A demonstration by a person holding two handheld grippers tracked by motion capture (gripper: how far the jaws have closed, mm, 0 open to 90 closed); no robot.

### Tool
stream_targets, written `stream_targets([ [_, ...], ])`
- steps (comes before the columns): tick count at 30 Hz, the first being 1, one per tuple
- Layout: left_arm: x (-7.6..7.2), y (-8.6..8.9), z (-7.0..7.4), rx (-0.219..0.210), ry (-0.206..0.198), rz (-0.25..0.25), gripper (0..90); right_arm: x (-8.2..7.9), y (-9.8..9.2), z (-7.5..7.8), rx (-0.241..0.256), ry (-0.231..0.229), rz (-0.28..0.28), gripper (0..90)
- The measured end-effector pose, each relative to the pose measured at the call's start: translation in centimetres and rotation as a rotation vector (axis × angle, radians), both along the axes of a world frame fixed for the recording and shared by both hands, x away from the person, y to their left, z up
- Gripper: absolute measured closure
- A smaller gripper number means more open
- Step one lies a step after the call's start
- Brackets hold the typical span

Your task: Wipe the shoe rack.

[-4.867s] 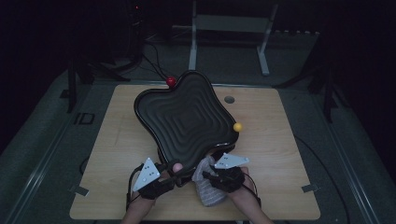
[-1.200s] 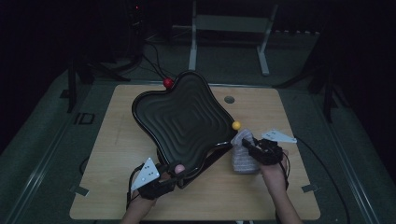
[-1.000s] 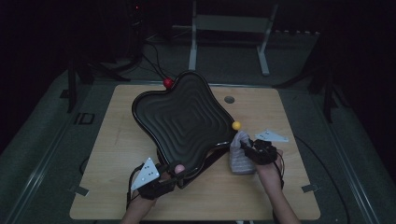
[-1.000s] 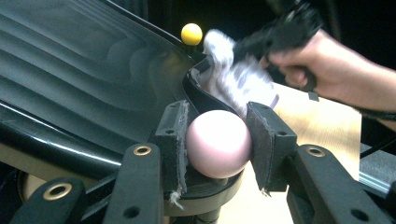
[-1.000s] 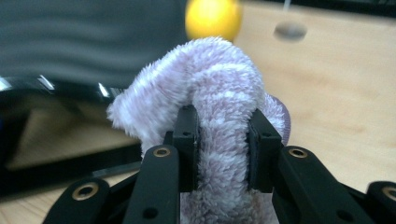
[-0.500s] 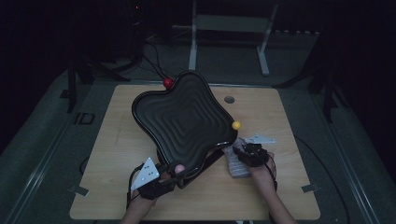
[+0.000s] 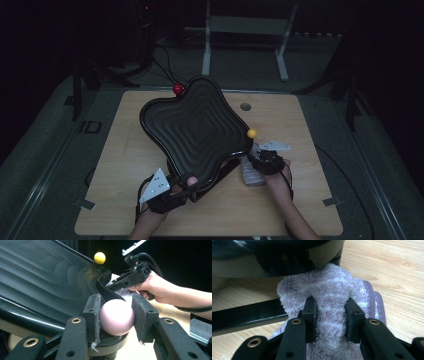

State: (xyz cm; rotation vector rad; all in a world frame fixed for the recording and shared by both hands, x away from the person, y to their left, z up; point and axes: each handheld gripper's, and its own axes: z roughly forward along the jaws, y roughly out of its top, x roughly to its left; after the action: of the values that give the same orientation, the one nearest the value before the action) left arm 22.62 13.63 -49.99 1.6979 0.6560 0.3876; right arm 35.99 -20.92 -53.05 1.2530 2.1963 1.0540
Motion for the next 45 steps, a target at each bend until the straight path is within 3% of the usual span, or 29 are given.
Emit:
stream_targets([
  [2,0.0,0.0,-0.1,-0.006,0.0,-0.002,60.5,-0.1,0.1,0.8,0.014,-0.025,0.015,66.5],
  [7,0.0,0.0,-0.1,-0.01,0.0,-0.004,60.5,0.4,0.3,0.8,0.001,-0.029,0.009,65.7],
  [9,0.0,0.0,-0.1,-0.014,0.0,-0.009,60.5,1.0,0.4,-0.4,-0.018,0.009,0.001,66.7],
  [12,0.1,0.1,-0.1,-0.016,0.0,-0.01,60.5,1.0,0.4,-0.5,-0.013,0.02,0.0,67.7],
  [15,0.1,0.1,-0.1,-0.017,0.0,-0.014,60.5,0.6,0.3,0.3,-0.001,0.008,0.01,67.8],
  [16,0.1,0.1,-0.1,-0.016,0.002,-0.015,60.5,0.4,0.3,1.2,0.02,-0.02,0.014,67.7],
  [20,0.1,0.2,-0.1,-0.017,0.002,-0.021,60.5,0.6,0.5,1.3,0.01,-0.035,0.001,67.6],
  [24,0.1,0.1,-0.1,-0.017,0.001,-0.022,60.5,1.4,0.8,-0.1,-0.019,0.015,-0.023,67.9],
  [29,0.1,0.2,-0.1,-0.019,0.003,-0.024,60.5,1.3,0.6,0.0,0.004,0.032,-0.018,68.2],
  [33,0.2,0.2,-0.1,-0.026,0.008,-0.027,60.5,0.5,0.7,1.7,0.043,-0.018,0.0,68.0],
  [36,0.1,0.2,-0.1,-0.023,0.004,-0.028,60.5,0.6,0.9,1.7,0.044,-0.037,-0.003,68.0],
  [40,0.1,0.1,-0.1,-0.024,0.002,-0.029,60.5,1.1,0.8,0.5,0.015,-0.014,-0.017,68.0],
  [42,0.1,0.1,-0.1,-0.024,0.001,-0.028,60.5,1.4,0.8,0.1,0.0,0.011,-0.013,67.8],
  [44,0.1,0.0,-0.1,-0.022,0.001,-0.025,60.5,1.3,0.8,-1.2,0.009,0.065,-0.01,68.4],
  [45,0.0,0.0,-0.1,-0.023,0.0,-0.025,60.5,1.0,1.0,-1.0,-0.002,0.072,0.002,69.2],
])
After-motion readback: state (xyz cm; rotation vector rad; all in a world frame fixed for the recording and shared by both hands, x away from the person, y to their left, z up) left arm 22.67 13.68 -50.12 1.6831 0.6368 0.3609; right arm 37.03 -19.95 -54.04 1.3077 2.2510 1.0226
